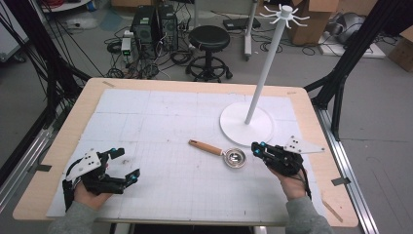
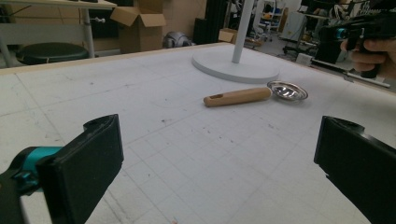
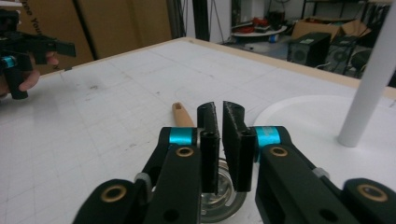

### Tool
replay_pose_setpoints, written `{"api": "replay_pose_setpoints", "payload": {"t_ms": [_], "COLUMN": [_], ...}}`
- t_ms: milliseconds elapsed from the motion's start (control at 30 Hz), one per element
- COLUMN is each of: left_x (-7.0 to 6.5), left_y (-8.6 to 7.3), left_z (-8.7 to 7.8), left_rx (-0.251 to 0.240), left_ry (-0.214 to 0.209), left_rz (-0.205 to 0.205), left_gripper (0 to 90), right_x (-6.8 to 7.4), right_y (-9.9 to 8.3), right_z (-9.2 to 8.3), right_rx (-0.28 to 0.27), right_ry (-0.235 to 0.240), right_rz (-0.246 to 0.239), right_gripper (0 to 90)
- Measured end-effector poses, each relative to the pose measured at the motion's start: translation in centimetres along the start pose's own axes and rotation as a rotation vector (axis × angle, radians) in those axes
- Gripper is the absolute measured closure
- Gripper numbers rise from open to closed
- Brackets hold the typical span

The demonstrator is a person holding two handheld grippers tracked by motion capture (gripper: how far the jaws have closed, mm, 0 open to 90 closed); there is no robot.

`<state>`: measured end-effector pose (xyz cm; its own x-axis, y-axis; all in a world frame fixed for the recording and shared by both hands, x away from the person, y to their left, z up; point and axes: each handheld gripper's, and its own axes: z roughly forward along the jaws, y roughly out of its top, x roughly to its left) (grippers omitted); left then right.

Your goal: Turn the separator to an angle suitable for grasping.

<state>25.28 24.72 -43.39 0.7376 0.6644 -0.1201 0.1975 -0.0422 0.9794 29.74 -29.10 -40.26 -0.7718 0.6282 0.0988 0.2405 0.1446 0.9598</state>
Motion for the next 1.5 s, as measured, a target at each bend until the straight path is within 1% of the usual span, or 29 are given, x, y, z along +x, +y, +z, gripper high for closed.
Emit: {"api": "replay_pose_setpoints", "payload": {"t_ms": [33,67,133,267,333,433,467,533,567,600,667,733,800,933,967,1133,1267,1300,1367,1433,1467,1500], "left_x": [0.0,0.1,0.0,0.0,-0.1,0.0,0.0,0.0,0.0,0.0,0.1,0.0,0.0,0.0,0.0,0.0,0.0,0.0,0.1,0.1,0.1,0.1], "left_y": [0.0,0.0,0.0,-0.1,-0.1,-0.1,-0.2,-0.2,-0.2,-0.2,-0.2,-0.3,-0.4,-0.4,-0.4,-0.4,-0.4,-0.4,-0.4,-0.5,-0.4,-0.5], "left_z": [0.0,0.0,0.0,0.1,0.0,-0.1,-0.2,-0.4,-0.4,-0.4,-0.4,-0.5,-0.5,-0.7,-0.7,-0.7,-0.7,-0.7,-0.7,-0.8,-0.8,-0.8], "left_rx": [-0.001,0.003,0.003,0.01,0.01,0.016,0.015,0.018,0.018,0.018,0.021,0.027,0.026,0.027,0.029,0.028,0.036,0.036,0.035,0.036,0.034,0.034], "left_ry": [0.001,0.001,0.001,-0.007,-0.006,-0.002,0.001,0.007,0.007,0.007,0.009,0.012,0.011,0.015,0.015,0.015,0.016,0.014,0.017,0.017,0.019,0.018], "left_rz": [-0.001,-0.001,-0.004,-0.001,0.0,0.001,-0.002,-0.003,-0.003,-0.004,-0.001,-0.006,-0.007,-0.007,-0.005,-0.005,-0.008,-0.01,-0.011,-0.013,-0.014,-0.011], "left_gripper": [1.8,1.8,1.8,1.8,1.8,1.8,1.8,1.8,1.8,1.8,1.8,1.8,1.8,1.8,1.8,1.8,1.8,1.8,1.8,1.8,1.8,1.8], "right_x": [0.0,0.0,0.1,0.1,0.0,-0.1,-0.2,-0.4,-0.4,-0.4,-0.4,-0.5,-0.5,-0.5,-0.5,-0.6,-0.6,-0.6,-0.6,-0.6,-0.6,-0.6], "right_y": [0.1,0.2,0.4,0.5,0.6,0.6,0.7,0.7,0.7,0.7,0.7,0.7,0.7,0.9,1.0,1.3,1.6,1.6,1.8,1.9,1.9,2.2], "right_z": [0.2,0.6,1.1,1.9,2.3,2.8,3.4,4.0,4.0,4.7,5.2,5.7,6.1,6.7,7.1,7.8,9.0,9.0,9.8,10.2,10.2,10.6], "right_rx": [0.012,0.029,0.042,0.063,0.08,0.09,0.115,0.135,0.135,0.15,0.159,0.178,0.189,0.201,0.213,0.237,0.265,0.265,0.278,0.305,0.305,0.322], "right_ry": [0.0,0.013,0.017,0.026,0.03,0.036,0.042,0.045,0.045,0.058,0.065,0.06,0.069,0.076,0.088,0.097,0.108,0.108,0.113,0.113,0.113,0.118], "right_rz": [-0.004,-0.004,-0.013,-0.048,-0.05,-0.056,-0.061,-0.067,-0.067,-0.049,-0.034,-0.032,-0.024,-0.033,-0.026,-0.024,-0.038,-0.038,-0.047,-0.049,-0.049,-0.051], "right_gripper": [89.7,89.7,89.7,89.8,89.8,89.8,89.8,89.8,89.8,89.7,89.8,89.7,89.8,89.8,89.7,89.8,89.8,89.8,89.8,89.8,89.8,89.8]}}
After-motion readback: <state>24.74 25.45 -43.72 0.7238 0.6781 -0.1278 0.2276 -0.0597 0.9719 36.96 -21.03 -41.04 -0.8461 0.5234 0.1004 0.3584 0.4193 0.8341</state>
